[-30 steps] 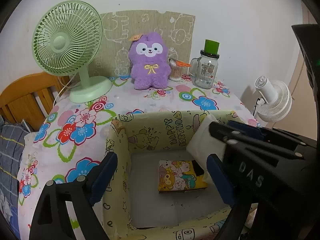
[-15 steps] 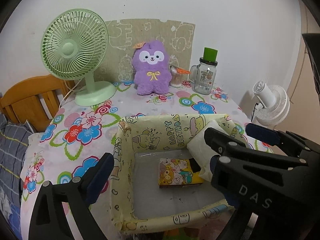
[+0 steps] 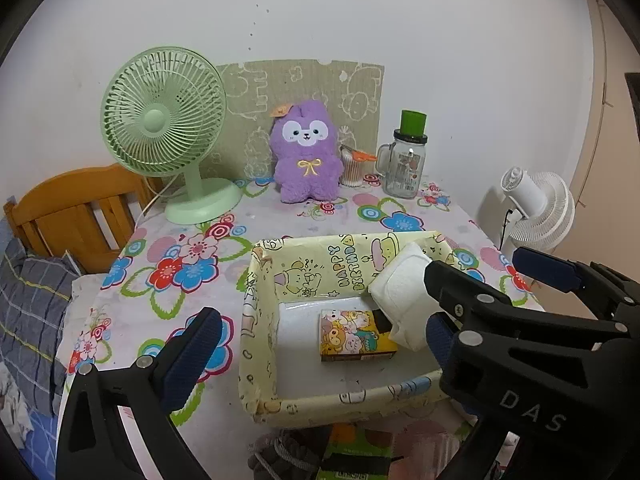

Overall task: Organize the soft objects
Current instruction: 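Open the left tool to drop the pack while the right tool releases the cloth into the box, then withdraw both tools from the box toward the remaining items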

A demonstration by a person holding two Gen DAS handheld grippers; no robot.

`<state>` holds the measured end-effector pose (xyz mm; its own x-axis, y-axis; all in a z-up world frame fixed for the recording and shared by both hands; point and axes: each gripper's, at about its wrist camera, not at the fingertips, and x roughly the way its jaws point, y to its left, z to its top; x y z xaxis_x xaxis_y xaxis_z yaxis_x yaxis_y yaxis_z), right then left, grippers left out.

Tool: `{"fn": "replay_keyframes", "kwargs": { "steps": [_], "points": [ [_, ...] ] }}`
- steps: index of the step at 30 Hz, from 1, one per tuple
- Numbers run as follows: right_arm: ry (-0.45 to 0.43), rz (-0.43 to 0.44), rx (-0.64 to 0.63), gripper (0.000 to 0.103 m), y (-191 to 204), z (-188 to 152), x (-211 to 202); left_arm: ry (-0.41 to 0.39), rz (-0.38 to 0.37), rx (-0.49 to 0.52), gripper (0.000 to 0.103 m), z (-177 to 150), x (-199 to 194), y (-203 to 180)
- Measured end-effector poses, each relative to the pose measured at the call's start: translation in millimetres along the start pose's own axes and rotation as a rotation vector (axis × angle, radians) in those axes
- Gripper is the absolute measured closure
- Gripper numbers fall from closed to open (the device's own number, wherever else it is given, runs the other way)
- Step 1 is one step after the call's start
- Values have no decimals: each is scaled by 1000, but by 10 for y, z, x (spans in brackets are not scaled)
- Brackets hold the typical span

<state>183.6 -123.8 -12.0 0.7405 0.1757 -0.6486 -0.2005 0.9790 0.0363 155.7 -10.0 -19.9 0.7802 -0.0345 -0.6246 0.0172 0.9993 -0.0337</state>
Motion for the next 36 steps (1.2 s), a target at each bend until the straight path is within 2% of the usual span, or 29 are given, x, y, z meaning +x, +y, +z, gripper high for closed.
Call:
{"fn": "replay_keyframes", "kwargs": {
  "steps": [8, 36],
  "points": [
    [-24, -10, 0, 17, 7, -76, -218, -15, 0, -24, 0, -64, -187, 10],
    [-92, -38, 5, 13, -96, -434, -821, -72, -35, 6, 0, -370, -666, -209]
  ]
}}
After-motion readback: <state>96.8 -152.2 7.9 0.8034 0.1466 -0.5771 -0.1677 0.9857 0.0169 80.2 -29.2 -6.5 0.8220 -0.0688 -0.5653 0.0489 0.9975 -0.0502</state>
